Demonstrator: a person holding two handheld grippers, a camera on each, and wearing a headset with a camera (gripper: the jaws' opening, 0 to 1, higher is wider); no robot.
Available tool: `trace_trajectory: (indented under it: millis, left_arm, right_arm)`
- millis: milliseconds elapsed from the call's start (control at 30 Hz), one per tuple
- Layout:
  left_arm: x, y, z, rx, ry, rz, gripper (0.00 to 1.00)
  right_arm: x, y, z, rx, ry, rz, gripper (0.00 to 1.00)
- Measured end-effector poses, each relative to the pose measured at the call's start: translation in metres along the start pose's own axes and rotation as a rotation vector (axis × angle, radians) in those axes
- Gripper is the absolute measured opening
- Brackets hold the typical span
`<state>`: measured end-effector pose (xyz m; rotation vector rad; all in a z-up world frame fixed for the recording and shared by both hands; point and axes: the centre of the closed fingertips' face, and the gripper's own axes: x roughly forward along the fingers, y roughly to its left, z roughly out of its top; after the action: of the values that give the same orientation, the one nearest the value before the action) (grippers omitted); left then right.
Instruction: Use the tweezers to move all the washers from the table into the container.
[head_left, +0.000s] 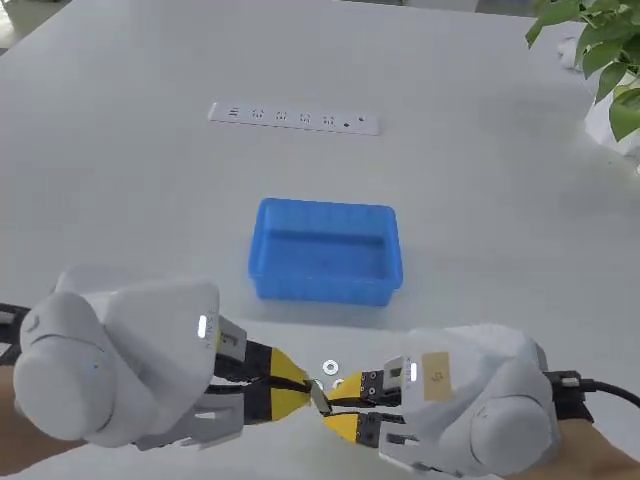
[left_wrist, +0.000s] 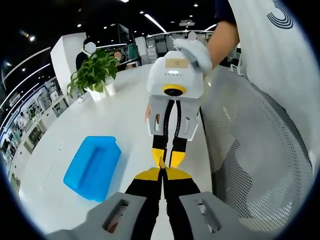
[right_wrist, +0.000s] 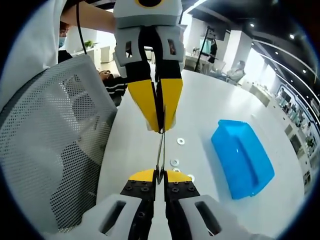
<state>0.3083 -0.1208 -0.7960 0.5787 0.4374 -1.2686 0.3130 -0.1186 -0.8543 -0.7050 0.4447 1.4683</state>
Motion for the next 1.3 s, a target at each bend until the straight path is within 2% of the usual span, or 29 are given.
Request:
trace_trajectory:
  millis: [133, 333, 433, 533, 633, 967, 1067, 1167, 1300]
  left_arm:
    - [0.001, 0.001, 0.002, -0.014, -0.014, -0.002, 0.10]
    - [0.004, 0.002, 0.005, -0.008, -0.027, -0.010, 0.10]
    - [0.005, -0.002, 0.002, -0.017, -0.018, -0.034, 0.07]
    - [0.004, 0.001, -0.001, -0.012, -0.008, -0.019, 0.08]
    - [0.000, 0.004, -0.002, -0.032, -0.019, -0.006, 0.09]
    - [-0.003, 0.002, -0.012, -0.033, 0.005, -0.037, 0.07]
    - [-0.004, 0.001, -0.010, -0.041, -0.001, -0.046, 0.07]
    - [-0.005, 0.000, -0.004, -0.079, -0.041, -0.058, 0.06]
    - [-0.007, -0.001, 0.007, -0.090, -0.083, -0.071, 0.06]
  right_arm:
    - [-0.001, 0.000, -0.001, 0.011, -0.006, 0.000, 0.06]
    - [-0.001, 0.003, 0.000, 0.009, -0.013, 0.005, 0.06]
    - [0.000, 0.004, 0.000, 0.012, -0.015, 0.006, 0.06]
    - [0.001, 0.005, 0.000, 0.016, -0.019, 0.010, 0.06]
    - [0.001, 0.004, 0.000, 0.024, -0.022, 0.006, 0.06]
    - [0.002, 0.002, 0.002, 0.021, -0.030, 0.006, 0.06]
    - [0.002, 0.002, 0.002, 0.025, -0.035, 0.006, 0.06]
    - [0.001, 0.003, 0.004, 0.039, -0.053, 0.006, 0.06]
    - [0.001, 0.005, 0.010, 0.069, -0.092, 0.007, 0.06]
